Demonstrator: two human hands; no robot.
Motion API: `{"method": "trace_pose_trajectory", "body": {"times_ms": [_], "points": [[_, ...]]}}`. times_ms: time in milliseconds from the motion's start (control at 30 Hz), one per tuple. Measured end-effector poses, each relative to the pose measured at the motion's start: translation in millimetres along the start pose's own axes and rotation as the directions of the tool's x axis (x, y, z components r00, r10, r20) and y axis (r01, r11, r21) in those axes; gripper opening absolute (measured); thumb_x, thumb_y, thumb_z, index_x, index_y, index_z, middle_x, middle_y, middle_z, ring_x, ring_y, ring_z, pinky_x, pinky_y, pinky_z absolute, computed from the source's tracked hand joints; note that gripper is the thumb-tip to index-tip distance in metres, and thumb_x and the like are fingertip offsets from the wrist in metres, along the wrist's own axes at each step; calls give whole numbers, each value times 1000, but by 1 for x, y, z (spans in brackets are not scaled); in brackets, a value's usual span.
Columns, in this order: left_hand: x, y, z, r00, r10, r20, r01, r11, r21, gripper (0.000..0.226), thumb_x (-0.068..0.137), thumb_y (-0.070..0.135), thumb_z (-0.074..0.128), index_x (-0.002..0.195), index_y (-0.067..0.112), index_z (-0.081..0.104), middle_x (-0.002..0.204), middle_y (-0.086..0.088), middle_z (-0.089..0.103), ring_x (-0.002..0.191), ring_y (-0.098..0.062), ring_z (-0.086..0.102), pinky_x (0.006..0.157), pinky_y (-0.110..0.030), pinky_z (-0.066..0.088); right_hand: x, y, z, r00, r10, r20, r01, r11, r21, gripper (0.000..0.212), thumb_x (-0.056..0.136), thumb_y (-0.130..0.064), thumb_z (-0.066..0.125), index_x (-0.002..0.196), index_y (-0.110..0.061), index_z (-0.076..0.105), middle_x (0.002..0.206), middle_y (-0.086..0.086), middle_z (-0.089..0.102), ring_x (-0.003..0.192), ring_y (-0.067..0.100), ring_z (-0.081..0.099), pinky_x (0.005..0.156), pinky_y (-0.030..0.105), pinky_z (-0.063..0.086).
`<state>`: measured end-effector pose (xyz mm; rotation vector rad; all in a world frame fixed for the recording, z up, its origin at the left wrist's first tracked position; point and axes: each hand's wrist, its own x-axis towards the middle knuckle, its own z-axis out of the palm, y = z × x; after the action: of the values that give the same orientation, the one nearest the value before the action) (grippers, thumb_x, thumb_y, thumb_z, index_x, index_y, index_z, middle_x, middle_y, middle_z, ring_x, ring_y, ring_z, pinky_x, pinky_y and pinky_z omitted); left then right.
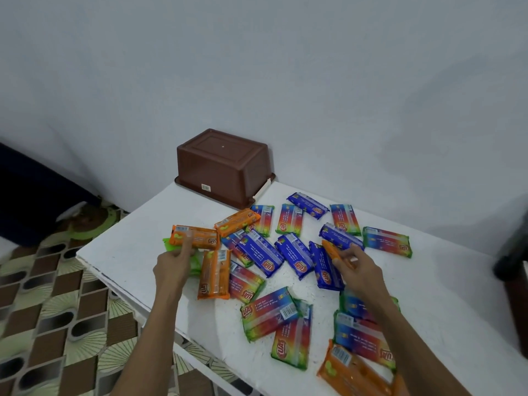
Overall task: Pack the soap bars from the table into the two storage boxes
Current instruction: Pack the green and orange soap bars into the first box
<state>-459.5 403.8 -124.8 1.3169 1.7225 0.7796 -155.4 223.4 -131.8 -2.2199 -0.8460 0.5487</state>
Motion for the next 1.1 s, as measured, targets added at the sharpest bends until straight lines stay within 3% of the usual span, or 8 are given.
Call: {"method": "trace_pose_trajectory", "body": {"times_ms": [133,233,467,567,700,833,967,1100], "points": [[-2,-5,0,992,102,-72,-97,993,60,22,89,38,66,99,19,71,101,-12,70,91,-33,65,89,-47,52,-5,-3,-10,1000,28,-5,-27,988,153,29,93,-43,61,107,-18,61,117,3,66,90,16,59,57,22,42],[-9,-3,-1,989,108,-105,-108,994,9,13,88,28,66,101,24,68,106,-11,67,92,-33,64,89,-49,53,-12,-5,-17,999,40,-23,-33,968,248,33,92,-46,61,108,-17,64,109,1,66,96,20,61,60,23,42],[-44,34,9,979,194,68,-163,932,-324,38,73,31,80,102,45,59,108,-3,66,92,-26,68,78,-51,58,-19,-8,-37,991,132,1,-116,866,486,31,100,-39,50,116,-16,64,108,6,66,94,18,64,69,33,57],[-67,57,23,950,240,199,-133,889,-438,52,80,17,79,121,34,53,98,-1,65,82,-23,71,71,-44,60,-24,-10,-50,980,193,54,-186,770,610,33,101,-38,49,117,-14,63,107,11,68,95,27,68,67,36,59],[-93,75,54,883,296,363,-100,876,-471,41,80,12,78,115,23,62,93,-1,74,75,-21,73,58,-32,58,-35,-9,-69,970,214,119,-231,638,734,29,98,-38,54,111,-14,63,103,15,70,91,30,68,66,36,57],[-117,84,87,807,300,510,-18,874,-486,31,79,11,78,106,20,67,86,2,77,70,-14,72,54,-23,55,-43,6,-93,974,169,147,-220,596,772,32,91,-27,66,116,-6,62,102,19,71,80,30,69,65,37,57],[-142,94,114,748,318,583,-22,889,-457,49,78,17,80,123,14,62,102,-5,74,78,-20,73,57,-27,55,-51,24,-124,977,161,137,-207,594,777,30,89,-14,68,115,-3,57,100,21,73,85,40,73,71,41,58],[-173,107,142,705,324,631,24,878,-479,47,77,13,79,121,17,62,100,-5,75,79,-22,73,66,-35,60,-58,47,-155,978,170,119,-198,593,780,26,89,-2,64,114,-3,54,103,23,72,89,44,71,82,53,58]]}}
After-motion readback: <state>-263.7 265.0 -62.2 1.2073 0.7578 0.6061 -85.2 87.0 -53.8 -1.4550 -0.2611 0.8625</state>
